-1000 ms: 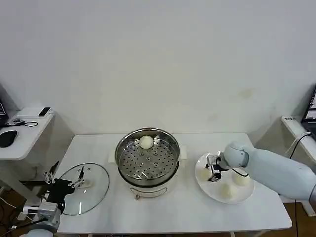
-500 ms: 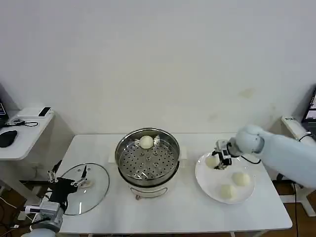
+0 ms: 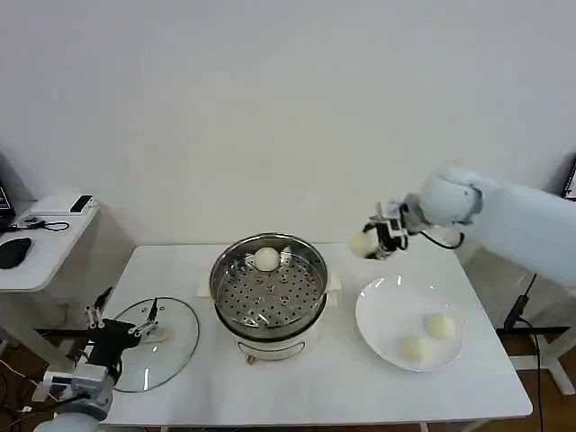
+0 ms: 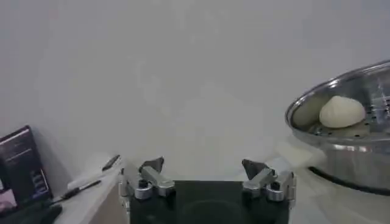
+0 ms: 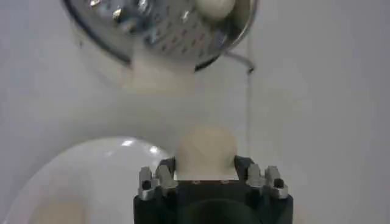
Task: Take steamed baozi put them in steamer then cover it.
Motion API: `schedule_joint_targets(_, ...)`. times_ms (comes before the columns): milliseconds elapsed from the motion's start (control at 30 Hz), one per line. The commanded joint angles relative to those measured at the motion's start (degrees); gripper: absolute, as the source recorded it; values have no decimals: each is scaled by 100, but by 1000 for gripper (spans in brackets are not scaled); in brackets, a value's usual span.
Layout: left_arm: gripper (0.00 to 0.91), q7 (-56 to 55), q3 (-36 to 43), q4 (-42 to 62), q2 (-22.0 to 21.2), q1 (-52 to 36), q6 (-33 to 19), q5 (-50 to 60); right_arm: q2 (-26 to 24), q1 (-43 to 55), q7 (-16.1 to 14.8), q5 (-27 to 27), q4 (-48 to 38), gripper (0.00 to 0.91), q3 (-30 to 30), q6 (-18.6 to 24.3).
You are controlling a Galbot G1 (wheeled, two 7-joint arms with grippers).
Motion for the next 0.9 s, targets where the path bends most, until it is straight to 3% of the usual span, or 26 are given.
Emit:
schedule_joint_targets(33, 907, 10, -55, 37, 22, -1, 6, 25, 1503, 609, 861, 1356, -126, 665, -464, -547)
schedule_joint_targets(367, 907, 14, -183, -71, 16, 99, -17, 110, 3073, -130, 1264, 2113, -923, 665, -221, -1207)
schedule_joint_targets(567, 907, 14, -295, -120, -12, 207, -53, 133, 3682, -747, 1166, 1958, -1609, 655, -147, -1423)
schedule_joint_targets(900, 907, -19, -353, -110, -69, 256, -120, 157, 3943, -972, 1167, 1965, -2063, 655, -136, -1534)
